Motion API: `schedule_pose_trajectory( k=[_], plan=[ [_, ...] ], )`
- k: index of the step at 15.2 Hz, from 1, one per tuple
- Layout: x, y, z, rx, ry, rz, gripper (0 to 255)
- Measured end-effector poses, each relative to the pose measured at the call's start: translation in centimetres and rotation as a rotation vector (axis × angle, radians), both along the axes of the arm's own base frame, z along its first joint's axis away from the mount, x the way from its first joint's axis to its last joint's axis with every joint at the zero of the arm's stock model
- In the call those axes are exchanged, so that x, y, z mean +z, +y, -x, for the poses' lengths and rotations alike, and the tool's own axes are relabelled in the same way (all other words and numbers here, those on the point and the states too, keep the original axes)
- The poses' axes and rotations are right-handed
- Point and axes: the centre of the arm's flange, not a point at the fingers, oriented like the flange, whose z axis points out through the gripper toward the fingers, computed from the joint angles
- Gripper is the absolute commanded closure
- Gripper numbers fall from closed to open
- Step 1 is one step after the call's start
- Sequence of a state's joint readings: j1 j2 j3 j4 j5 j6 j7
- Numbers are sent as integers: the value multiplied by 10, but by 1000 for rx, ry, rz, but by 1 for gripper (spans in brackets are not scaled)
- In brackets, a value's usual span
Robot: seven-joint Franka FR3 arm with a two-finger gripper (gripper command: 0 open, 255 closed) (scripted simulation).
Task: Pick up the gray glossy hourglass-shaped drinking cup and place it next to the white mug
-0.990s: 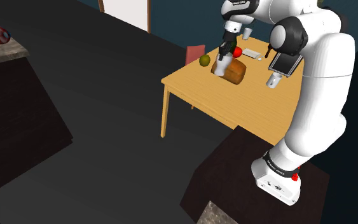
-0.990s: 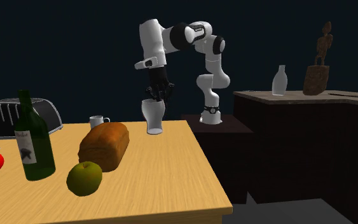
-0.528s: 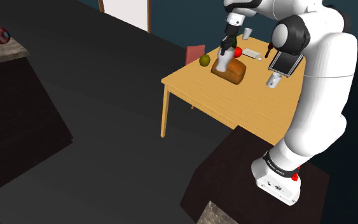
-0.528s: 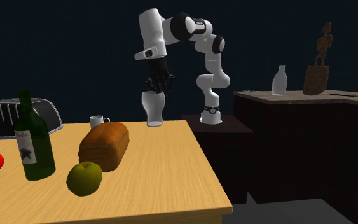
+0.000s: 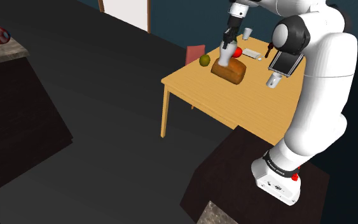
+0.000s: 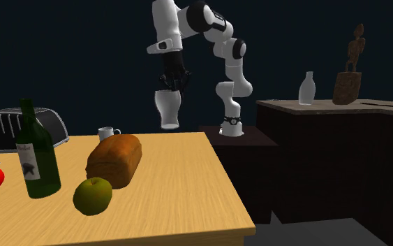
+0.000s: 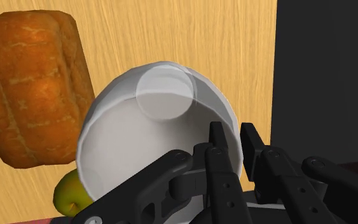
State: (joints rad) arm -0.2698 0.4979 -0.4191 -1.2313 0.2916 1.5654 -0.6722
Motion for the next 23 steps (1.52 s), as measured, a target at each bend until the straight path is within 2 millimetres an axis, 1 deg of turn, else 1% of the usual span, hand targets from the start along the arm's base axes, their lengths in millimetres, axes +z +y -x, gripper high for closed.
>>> schedule_pose_trajectory(
  k=[4, 6, 9, 14, 16, 18, 20, 22, 23],
  plan=[
    [22, 1, -1, 0, 0, 0, 255],
    [24, -10, 9, 0, 0, 0, 255],
    [25, -35, 37, -1, 1, 0, 255],
    [27, -85, 87, -1, 1, 0, 255],
    [24, -103, 100, -1, 0, 0, 255],
    [26, -119, 118, -1, 0, 0, 255],
    [25, -141, 138, -2, 1, 0, 255],
    [30, -162, 155, -1, 1, 0, 255],
    [28, -171, 165, -1, 1, 0, 255]
  ],
)
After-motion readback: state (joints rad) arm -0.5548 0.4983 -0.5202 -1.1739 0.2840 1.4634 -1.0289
